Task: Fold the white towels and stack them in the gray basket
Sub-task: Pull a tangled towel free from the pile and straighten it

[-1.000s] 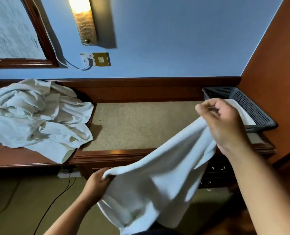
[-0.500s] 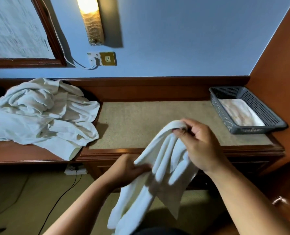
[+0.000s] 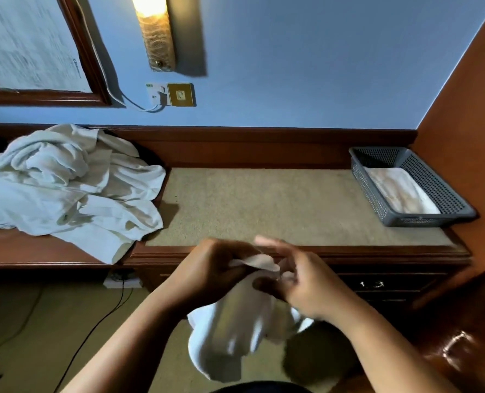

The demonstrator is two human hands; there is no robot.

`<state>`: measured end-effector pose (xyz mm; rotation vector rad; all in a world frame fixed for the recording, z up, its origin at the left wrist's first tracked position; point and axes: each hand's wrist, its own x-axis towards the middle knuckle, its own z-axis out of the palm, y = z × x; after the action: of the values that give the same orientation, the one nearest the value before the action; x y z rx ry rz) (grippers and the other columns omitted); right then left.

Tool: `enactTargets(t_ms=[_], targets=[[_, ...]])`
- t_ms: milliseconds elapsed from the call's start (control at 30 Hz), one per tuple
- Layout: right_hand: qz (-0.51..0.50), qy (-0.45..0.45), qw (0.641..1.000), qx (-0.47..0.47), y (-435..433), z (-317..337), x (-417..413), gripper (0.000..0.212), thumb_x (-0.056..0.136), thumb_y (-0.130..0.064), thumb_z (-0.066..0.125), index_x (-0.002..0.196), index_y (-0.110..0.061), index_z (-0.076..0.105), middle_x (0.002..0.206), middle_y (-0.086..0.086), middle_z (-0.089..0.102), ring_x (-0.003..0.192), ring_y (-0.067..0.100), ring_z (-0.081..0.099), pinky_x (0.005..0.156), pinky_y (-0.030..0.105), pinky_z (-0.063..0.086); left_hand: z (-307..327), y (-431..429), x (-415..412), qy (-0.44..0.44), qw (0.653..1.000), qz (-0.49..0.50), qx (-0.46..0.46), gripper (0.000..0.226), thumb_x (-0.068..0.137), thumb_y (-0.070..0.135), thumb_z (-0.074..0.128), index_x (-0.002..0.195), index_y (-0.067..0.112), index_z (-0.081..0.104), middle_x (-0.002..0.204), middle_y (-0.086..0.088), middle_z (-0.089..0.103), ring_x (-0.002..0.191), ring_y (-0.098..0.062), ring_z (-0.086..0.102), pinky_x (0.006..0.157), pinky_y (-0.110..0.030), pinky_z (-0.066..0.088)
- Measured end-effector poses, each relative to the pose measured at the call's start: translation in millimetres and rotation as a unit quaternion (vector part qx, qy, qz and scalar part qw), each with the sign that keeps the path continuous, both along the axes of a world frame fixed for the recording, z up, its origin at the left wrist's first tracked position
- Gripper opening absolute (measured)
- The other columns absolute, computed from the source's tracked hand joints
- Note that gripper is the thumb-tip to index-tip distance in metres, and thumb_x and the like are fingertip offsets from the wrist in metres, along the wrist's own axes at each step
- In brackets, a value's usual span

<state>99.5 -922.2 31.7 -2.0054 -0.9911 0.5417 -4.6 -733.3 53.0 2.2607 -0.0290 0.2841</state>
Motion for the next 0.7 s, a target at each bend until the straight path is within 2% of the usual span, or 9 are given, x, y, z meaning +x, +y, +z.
enactTargets(t_ms=[67,167,233,300,333,400,500,633,700], targets=[[-0.027,-0.015,0.998,0.052,5.6,-1.4,0.1,0.014,0.093,-0.036,0.063,0.104,-0.034,0.070,0.086,-0.014,0.072,0.077,-0.002,0.066,0.070,0.030,0.055,0.4,5.1,11.2,-0.026,0.999,0.025,0.004,0.021,0.092,0.044,0.063,0.093,0.026,0.073,0.080,0.007,0.073,0.075,-0.003,0.068,0.067,-0.032,0.054],[-0.099,-0.090,0.983,0.124,2.3,10.3,13.0,0.033,0.089,-0.045,0.055,0.076,-0.014,0.059,0.061,-0.013,0.054,0.059,-0.001,0.050,0.058,0.030,0.043,-28.3,20.6,16.2,0.042,0.995,0.059,-0.072,0.045,0.088,0.064,0.063,0.081,0.020,0.069,0.060,0.005,0.059,0.056,-0.006,0.051,0.053,-0.031,0.040],[-0.170,-0.076,0.963,0.193,-4.3,21.3,18.4,0.040,0.085,-0.054,0.055,0.081,-0.015,0.063,0.063,-0.012,0.056,0.061,0.000,0.051,0.060,0.028,0.044,-65.8,21.5,7.4,0.134,0.987,0.039,-0.079,0.034,0.089,0.057,0.068,0.075,0.026,0.071,0.056,0.013,0.053,0.053,-0.002,0.045,0.052,-0.028,0.035],[-0.234,-0.011,0.935,0.264,-11.3,32.4,23.9,0.025,0.087,-0.053,0.061,0.089,-0.029,0.070,0.070,-0.012,0.064,0.068,0.003,0.057,0.067,0.028,0.046,-106.8,18.1,-11.3,0.202,0.978,0.019,-0.057,0.031,0.089,0.062,0.062,0.077,0.036,0.072,0.060,0.017,0.057,0.056,0.000,0.048,0.058,-0.029,0.041],[-0.248,-0.004,0.931,0.269,-16.1,37.5,27.9,0.016,0.091,-0.047,0.063,0.089,-0.032,0.070,0.069,-0.012,0.062,0.068,0.004,0.056,0.066,0.028,0.045,-124.6,17.6,-20.6,0.213,0.974,0.035,-0.063,0.041,0.086,0.072,0.056,0.082,0.035,0.071,0.066,0.017,0.062,0.061,-0.001,0.054,0.064,-0.030,0.046],[-0.237,-0.044,0.952,0.188,-27.6,40.3,37.0,0.017,0.095,-0.038,0.064,0.084,-0.025,0.065,0.060,-0.014,0.053,0.059,0.003,0.047,0.059,0.028,0.038,-141.0,23.7,-27.9,0.166,0.973,0.124,-0.105,0.059,0.084,0.080,0.049,0.089,0.025,0.071,0.079,0.012,0.071,0.073,-0.005,0.065,0.073,-0.036,0.055],[-0.192,-0.099,0.976,0.012,-34.8,32.9,38.4,0.015,0.085,-0.041,0.073,0.091,-0.031,0.064,0.063,-0.015,0.061,0.059,0.001,0.054,0.061,0.026,0.042,-113.2,27.5,-18.8,0.050,0.977,0.189,-0.086,0.024,0.100,0.042,0.052,0.085,0.030,0.068,0.077,0.014,0.070,0.070,-0.001,0.063,0.068,-0.031,0.050],[-0.063,-0.058,0.995,-0.058,-14.9,11.7,8.4,0.064,0.078,-0.043,0.080,0.130,-0.060,0.046,0.057,-0.013,0.054,0.054,-0.003,0.053,0.056,0.011,0.038,-17.9,-4.3,-4.8,-0.023,0.999,0.030,0.015,0.041,0.101,0.027,0.054,0.081,0.062,0.059,0.068,0.034,0.059,0.067,0.015,0.055,0.062,-0.008,0.037],[0.004,-0.040,0.999,-0.027,-4.8,0.4,-4.6,0.046,0.087,-0.038,0.075,0.123,-0.056,0.055,0.067,-0.022,0.063,0.060,-0.005,0.059,0.060,0.016,0.046,-1.3,-11.3,3.7,-0.025,0.998,-0.038,0.039,0.027,0.101,0.033,0.058,0.079,0.047,0.062,0.067,0.025,0.060,0.065,0.010,0.055,0.059,-0.011,0.037]])
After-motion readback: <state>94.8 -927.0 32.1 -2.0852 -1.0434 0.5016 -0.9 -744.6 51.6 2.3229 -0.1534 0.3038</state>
